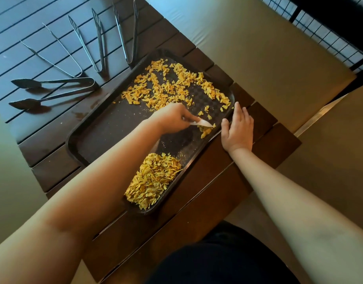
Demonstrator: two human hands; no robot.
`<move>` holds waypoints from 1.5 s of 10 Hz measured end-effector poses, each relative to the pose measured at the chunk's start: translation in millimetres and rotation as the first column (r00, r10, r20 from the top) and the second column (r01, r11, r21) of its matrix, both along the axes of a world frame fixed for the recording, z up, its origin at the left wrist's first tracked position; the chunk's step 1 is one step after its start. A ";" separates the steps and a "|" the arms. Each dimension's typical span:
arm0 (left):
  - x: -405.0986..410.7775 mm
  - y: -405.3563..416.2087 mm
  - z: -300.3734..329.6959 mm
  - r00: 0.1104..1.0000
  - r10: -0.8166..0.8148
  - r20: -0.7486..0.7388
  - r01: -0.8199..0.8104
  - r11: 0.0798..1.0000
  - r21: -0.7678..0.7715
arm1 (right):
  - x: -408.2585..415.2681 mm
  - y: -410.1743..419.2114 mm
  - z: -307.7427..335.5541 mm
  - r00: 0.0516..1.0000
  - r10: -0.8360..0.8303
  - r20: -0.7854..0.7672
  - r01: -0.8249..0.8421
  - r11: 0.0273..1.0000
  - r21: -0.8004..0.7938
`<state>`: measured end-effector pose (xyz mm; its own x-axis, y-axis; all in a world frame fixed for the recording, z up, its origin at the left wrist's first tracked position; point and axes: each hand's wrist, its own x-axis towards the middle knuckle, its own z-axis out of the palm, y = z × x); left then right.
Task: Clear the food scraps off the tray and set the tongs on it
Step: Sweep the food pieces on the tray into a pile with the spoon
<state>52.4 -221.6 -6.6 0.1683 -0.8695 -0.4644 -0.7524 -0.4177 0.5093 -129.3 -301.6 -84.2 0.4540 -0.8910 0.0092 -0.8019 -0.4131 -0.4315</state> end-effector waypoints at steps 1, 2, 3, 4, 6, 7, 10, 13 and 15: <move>7.3 18.8 4.3 0.999 -0.040 -0.014 0.040 0.998 0.057 | 0.0 1.0 -1.5 1.000 0.003 -0.013 -0.003 1.000 -0.003; 11.6 26.0 8.2 1.000 -0.020 -0.008 0.020 0.999 0.046 | 0.0 0.1 -1.5 1.000 0.002 -0.019 -0.002 1.000 -0.003; 10.9 18.8 6.9 0.988 0.152 0.013 -0.150 0.982 -0.116 | -0.1 0.7 -0.4 1.000 0.003 -0.018 -0.003 1.000 0.000; 7.1 2.8 1.0 0.973 0.223 0.065 -0.206 0.957 -0.204 | -0.1 1.3 0.8 1.000 0.004 -0.011 -0.004 1.000 0.005; 0.0 -11.3 -14.1 0.975 0.223 0.003 -0.221 0.967 -0.129 | 0.2 1.7 0.7 0.999 0.009 -0.032 -0.009 1.000 0.003; 1.9 -4.8 -15.0 0.978 0.206 0.029 -0.199 0.967 -0.156 | -0.1 0.6 0.1 0.999 0.012 -0.037 -0.012 1.000 -0.007; 13.7 31.8 -4.8 0.990 -0.018 0.138 0.029 0.996 -0.079 | 0.6 0.3 -1.6 0.999 0.015 -0.038 -0.015 1.000 -0.016; -2.2 14.1 -3.7 0.990 0.113 0.082 -0.092 0.969 -0.229 | 0.5 1.3 0.0 1.000 0.009 -0.029 -0.010 1.000 -0.010; -20.5 8.2 -5.0 0.990 0.018 0.141 0.004 0.987 -0.158 | 1.2 1.7 0.5 1.000 0.005 -0.026 -0.006 1.000 -0.012</move>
